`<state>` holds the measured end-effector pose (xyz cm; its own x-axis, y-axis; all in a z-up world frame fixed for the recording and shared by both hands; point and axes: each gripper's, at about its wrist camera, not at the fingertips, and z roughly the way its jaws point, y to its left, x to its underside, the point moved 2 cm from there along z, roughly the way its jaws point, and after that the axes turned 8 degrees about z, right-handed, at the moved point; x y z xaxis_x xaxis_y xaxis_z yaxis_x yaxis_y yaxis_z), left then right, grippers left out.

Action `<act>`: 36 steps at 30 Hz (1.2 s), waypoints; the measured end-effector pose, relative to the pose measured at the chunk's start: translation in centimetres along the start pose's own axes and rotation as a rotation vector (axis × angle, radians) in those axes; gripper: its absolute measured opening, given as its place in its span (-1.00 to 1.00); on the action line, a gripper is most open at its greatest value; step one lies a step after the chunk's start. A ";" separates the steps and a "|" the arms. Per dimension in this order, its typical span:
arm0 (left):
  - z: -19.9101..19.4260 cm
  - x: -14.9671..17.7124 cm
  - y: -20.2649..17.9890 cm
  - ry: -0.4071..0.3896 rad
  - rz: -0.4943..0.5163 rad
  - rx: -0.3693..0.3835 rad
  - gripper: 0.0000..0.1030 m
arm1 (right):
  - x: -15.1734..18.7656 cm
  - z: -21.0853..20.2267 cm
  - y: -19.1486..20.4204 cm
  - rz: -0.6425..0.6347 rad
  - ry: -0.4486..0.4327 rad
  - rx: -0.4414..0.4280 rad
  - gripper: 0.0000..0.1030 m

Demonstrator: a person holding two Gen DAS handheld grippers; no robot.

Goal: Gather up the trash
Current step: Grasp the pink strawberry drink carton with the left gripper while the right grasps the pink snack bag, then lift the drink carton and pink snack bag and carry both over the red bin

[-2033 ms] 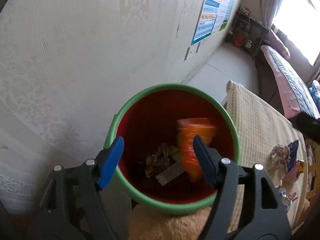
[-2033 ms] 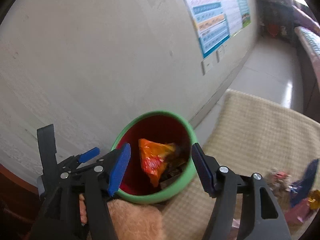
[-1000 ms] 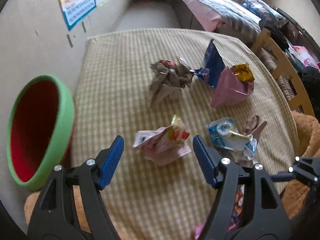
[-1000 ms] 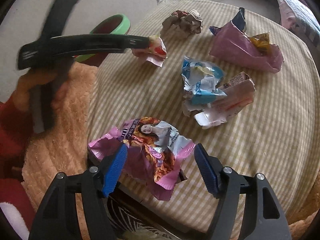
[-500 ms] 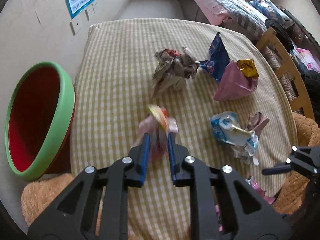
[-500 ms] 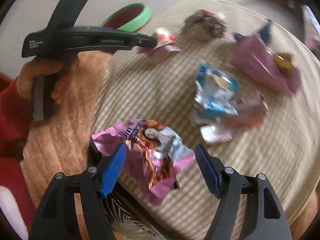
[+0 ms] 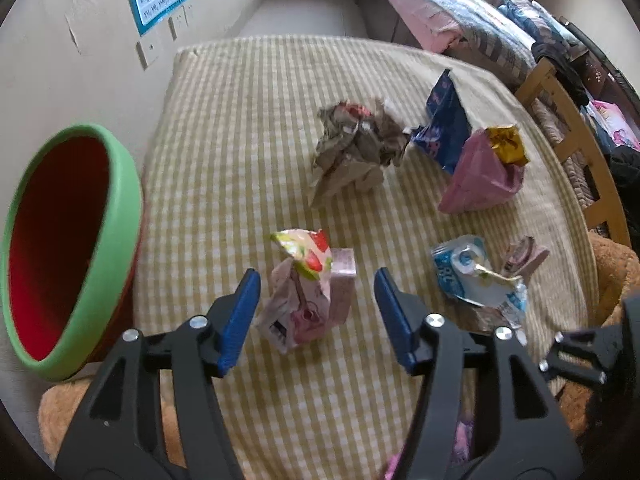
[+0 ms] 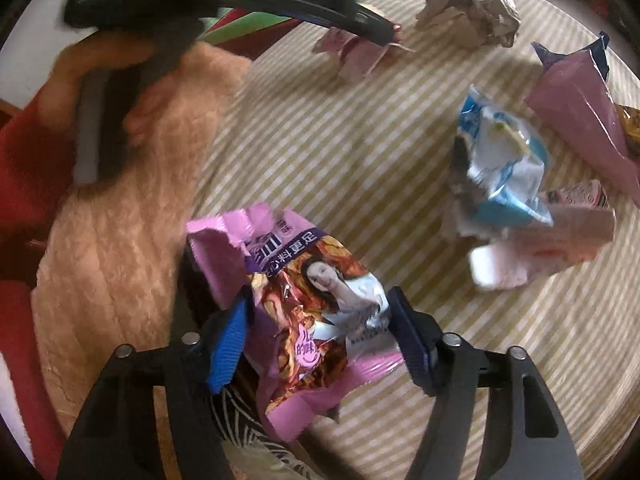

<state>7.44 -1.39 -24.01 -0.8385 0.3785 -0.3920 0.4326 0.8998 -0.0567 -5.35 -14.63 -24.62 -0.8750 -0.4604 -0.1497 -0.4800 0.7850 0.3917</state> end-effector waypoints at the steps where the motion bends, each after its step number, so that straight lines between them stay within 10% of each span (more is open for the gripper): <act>1: 0.6 0.1 0.0 0.015 0.002 -0.010 -0.12 | 0.2 -0.1 0.2 -0.002 -0.011 0.010 0.22; 8: -0.7 0.7 0.6 -0.045 -0.062 -0.021 -0.11 | 0.2 -2.3 -0.4 0.086 -0.171 0.107 0.21; 15: -2.5 1.2 1.5 -0.079 -0.105 -0.027 -0.11 | -0.9 0.1 0.4 0.072 -0.128 0.104 0.55; 21: -6.1 0.7 1.8 -0.156 -0.136 -0.098 -0.11 | -0.6 0.1 1.6 0.046 -0.175 0.163 0.22; 36: -14.9 -1.9 1.0 -0.351 -0.134 -0.184 -0.11 | -3.0 -13.5 -1.5 0.444 -0.674 0.170 0.21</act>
<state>4.60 2.02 -9.67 -0.7056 0.1866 -0.6836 0.2337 0.9720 0.0240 -1.15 -20.03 -12.50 -0.8093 0.2124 -0.5476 -0.0365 0.9124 0.4078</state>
